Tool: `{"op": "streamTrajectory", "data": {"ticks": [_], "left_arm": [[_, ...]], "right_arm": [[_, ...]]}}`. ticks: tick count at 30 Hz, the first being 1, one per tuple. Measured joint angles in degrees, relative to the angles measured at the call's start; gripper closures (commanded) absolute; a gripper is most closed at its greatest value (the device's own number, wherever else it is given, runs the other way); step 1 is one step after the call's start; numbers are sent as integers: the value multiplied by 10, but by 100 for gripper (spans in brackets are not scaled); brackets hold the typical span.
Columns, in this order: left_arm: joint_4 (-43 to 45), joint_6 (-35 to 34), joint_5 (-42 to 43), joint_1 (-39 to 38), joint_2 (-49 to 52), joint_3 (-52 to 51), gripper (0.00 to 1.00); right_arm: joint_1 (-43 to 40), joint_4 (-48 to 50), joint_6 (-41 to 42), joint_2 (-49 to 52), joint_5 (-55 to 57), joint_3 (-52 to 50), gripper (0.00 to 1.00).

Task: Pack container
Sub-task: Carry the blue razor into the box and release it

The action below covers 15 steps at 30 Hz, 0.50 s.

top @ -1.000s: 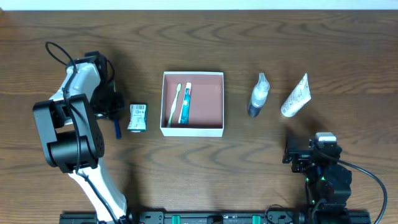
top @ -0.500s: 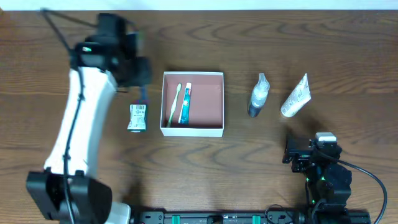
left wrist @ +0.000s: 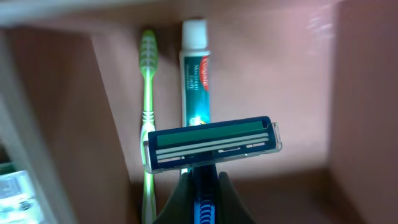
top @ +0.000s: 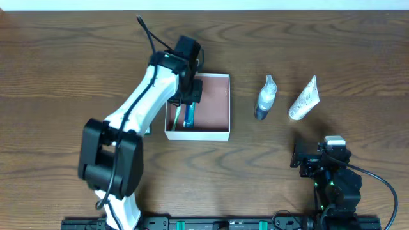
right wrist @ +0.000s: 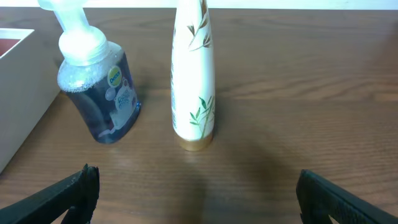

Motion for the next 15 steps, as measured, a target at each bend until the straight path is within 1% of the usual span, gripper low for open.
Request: {"op": "streamTrajectory", "data": {"ticks": [6,7,10,11,12,15], "left_arm": [[1,-18,-18,0,31,0,93],[1,-19,-21,0,31,0,89],[1,-25,-26,0,31,0,83],[1,-26,-26,0,31,0,83],[0,-28,-26,0,31,0,78],[-2,-30,-27,0,31,0,76]], "right_arm": [[0,0,0,0,0,0,1],[0,0,0,0,0,0,1],[0,0,0,0,0,0,1],[0,0,0,0,0,0,1],[0,0,0,0,0,0,1],[0,0,0,0,0,0,1]]}}
